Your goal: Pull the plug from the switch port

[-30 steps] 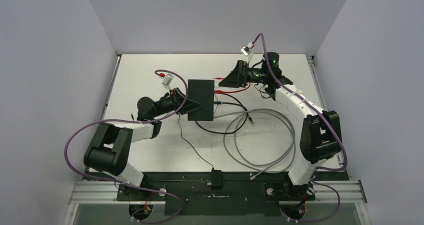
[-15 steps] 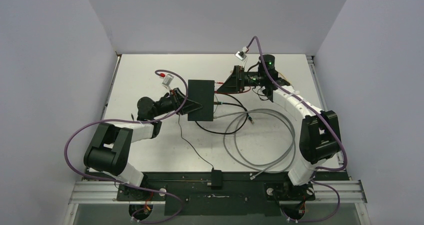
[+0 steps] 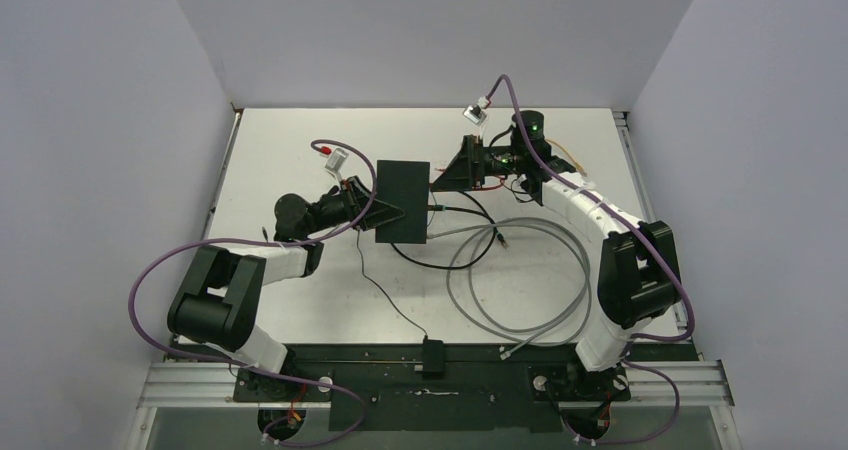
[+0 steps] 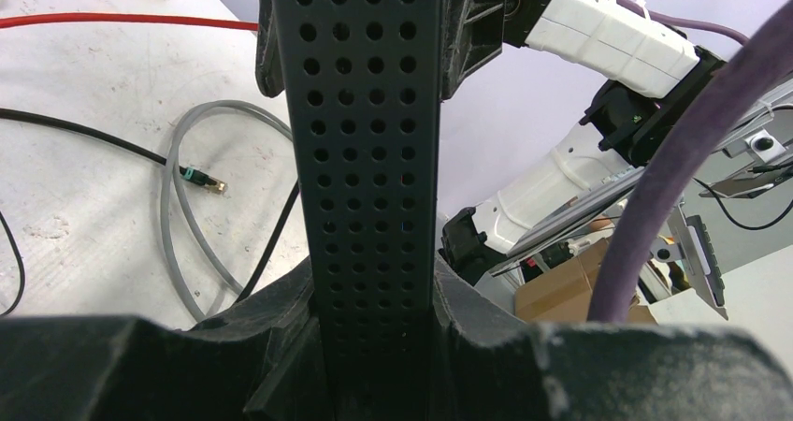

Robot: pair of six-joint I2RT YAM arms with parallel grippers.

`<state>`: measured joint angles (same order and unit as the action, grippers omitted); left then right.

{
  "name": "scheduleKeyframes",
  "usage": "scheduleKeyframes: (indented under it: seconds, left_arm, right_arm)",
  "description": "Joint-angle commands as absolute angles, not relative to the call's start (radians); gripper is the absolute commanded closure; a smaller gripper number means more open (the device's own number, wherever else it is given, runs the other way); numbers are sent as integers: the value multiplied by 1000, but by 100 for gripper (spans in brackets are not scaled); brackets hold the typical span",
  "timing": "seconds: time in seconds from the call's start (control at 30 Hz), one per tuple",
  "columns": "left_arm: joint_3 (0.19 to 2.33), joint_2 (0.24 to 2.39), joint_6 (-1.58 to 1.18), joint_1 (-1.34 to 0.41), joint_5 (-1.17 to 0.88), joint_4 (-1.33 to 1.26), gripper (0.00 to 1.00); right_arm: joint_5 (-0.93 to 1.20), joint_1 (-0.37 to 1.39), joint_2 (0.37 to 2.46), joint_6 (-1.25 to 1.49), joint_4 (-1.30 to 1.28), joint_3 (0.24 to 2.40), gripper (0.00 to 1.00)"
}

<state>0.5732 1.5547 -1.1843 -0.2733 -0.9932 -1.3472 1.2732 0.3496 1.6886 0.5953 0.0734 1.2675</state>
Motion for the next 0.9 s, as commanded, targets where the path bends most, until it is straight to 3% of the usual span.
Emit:
scheduleKeyframes:
  seconds: [0.0,0.13,0.47,0.87]
  left_arm:
    - [641,1523,-1171,-274,-973,-1475,100]
    - [646,1523,-1169,-273,-974,-1470,100]
    - [649,1527,-1166,-274,-974,-1468,100]
    - [652,1537,-1158,-279,-978,-1470,100]
  right_arm:
    - [1316,363,1652,583,117,1303,29]
    - [1327,365,1658,589,121,1307,39]
    - [1326,376,1664,602,134,1314,43]
    - [1335,378,1668,612,134,1318,82]
